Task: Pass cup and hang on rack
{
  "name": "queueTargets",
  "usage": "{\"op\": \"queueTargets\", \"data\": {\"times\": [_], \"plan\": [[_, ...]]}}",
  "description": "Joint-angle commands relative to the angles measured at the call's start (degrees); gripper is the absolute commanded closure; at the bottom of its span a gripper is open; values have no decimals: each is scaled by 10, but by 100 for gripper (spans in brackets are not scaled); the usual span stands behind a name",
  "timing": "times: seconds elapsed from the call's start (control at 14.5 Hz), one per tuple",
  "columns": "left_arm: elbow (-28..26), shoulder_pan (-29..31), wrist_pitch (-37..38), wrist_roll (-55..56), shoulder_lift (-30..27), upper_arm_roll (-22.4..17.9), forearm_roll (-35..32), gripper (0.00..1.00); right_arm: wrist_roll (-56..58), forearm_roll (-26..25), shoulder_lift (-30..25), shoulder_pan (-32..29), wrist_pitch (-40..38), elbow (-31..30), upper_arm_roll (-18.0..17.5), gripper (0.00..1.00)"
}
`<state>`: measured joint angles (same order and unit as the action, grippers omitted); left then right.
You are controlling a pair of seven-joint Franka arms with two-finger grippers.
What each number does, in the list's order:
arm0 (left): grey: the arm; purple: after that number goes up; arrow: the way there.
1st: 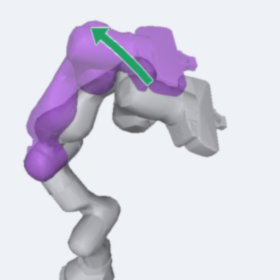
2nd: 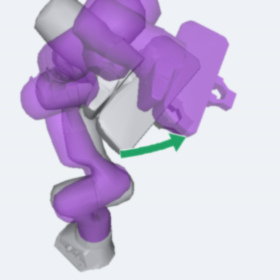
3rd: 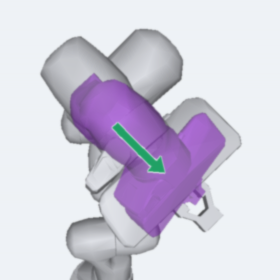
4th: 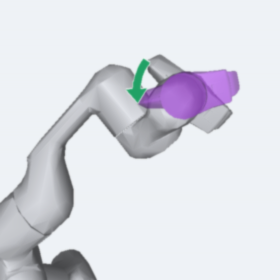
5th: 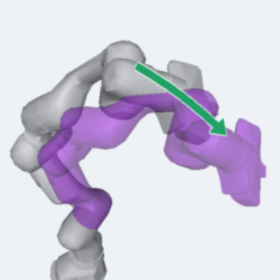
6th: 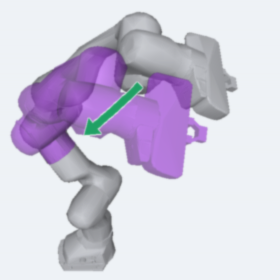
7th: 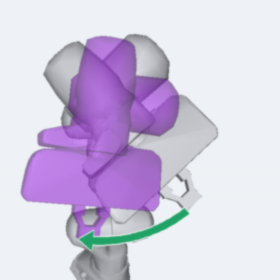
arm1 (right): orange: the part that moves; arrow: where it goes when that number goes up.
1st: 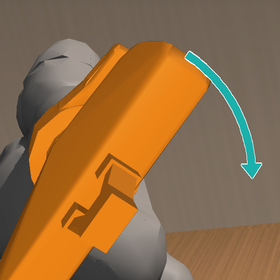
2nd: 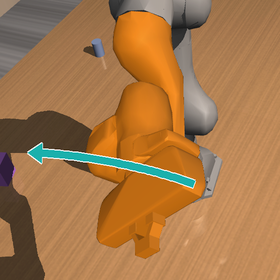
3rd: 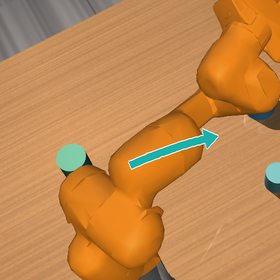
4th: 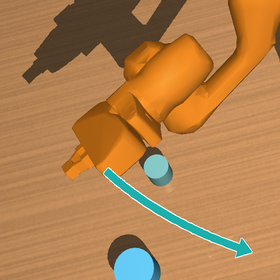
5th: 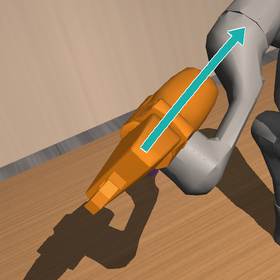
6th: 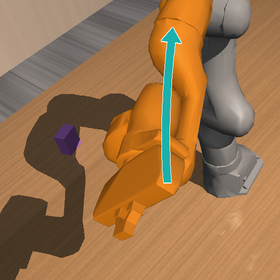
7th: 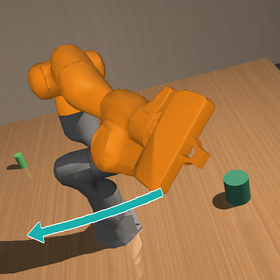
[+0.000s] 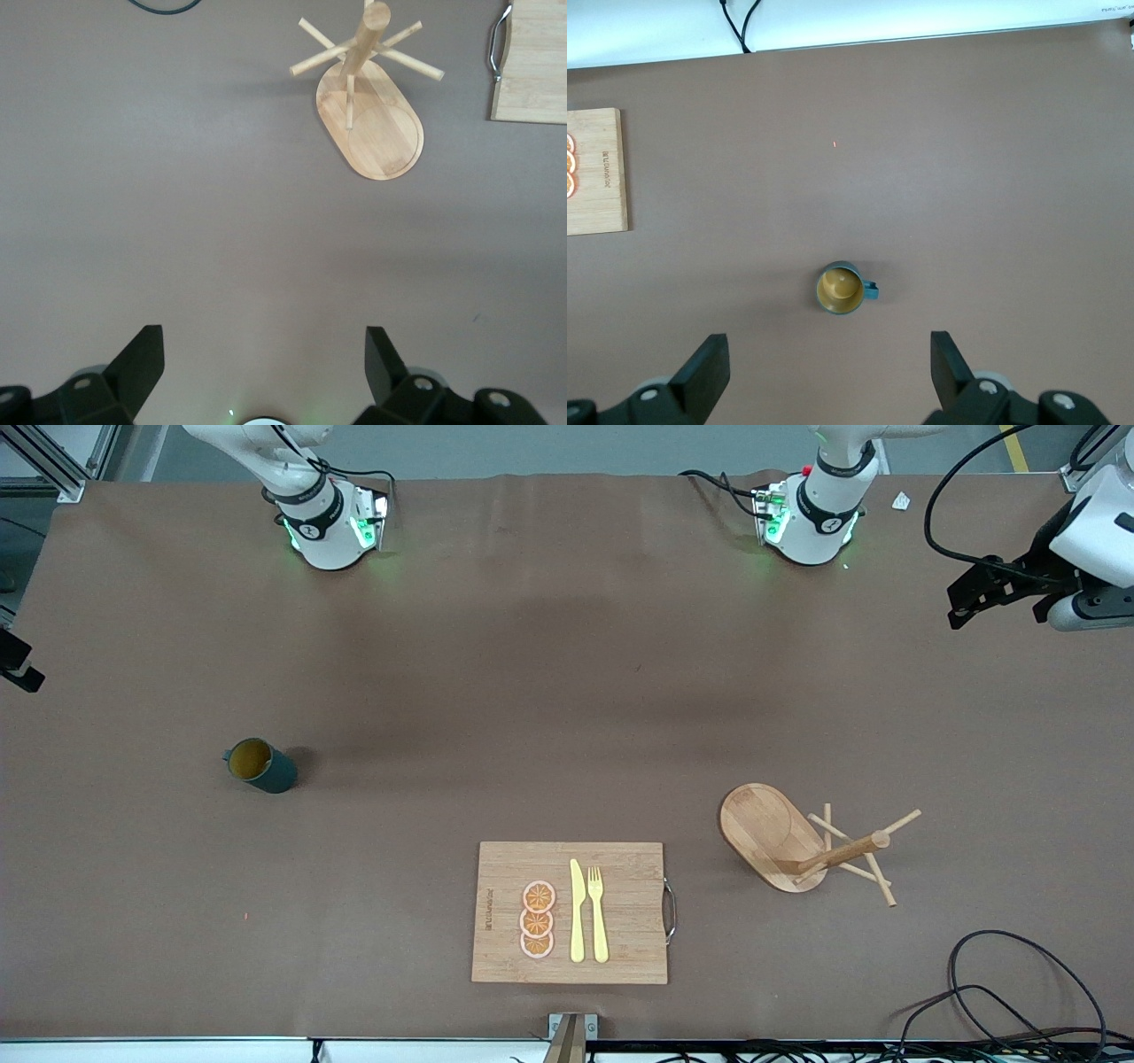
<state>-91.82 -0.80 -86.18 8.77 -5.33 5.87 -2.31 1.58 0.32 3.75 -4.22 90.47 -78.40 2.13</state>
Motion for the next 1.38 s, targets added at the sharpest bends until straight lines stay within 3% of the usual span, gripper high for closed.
{"op": "queueTargets", "data": {"times": [0.0, 0.89, 1.17, 1.24, 1.31], "plan": [[19, 4, 1, -7, 9, 0, 9, 0, 2, -3, 1, -8, 1, 7, -7, 0], [26, 5, 1, -54, 17, 1, 8, 0, -3, 8, 2, -4, 2, 6, -8, 0], [26, 4, 1, -54, 17, 1, 8, 0, 2, 7, 102, 37, 9, 0, -11, 0], [26, 3, 1, -54, 17, 1, 7, 0, 1, 12, 144, 51, -19, -5, -9, 0], [26, 2, 1, -54, 17, 1, 7, 0, 1, 22, 144, 45, -44, -13, -11, 0]]}}
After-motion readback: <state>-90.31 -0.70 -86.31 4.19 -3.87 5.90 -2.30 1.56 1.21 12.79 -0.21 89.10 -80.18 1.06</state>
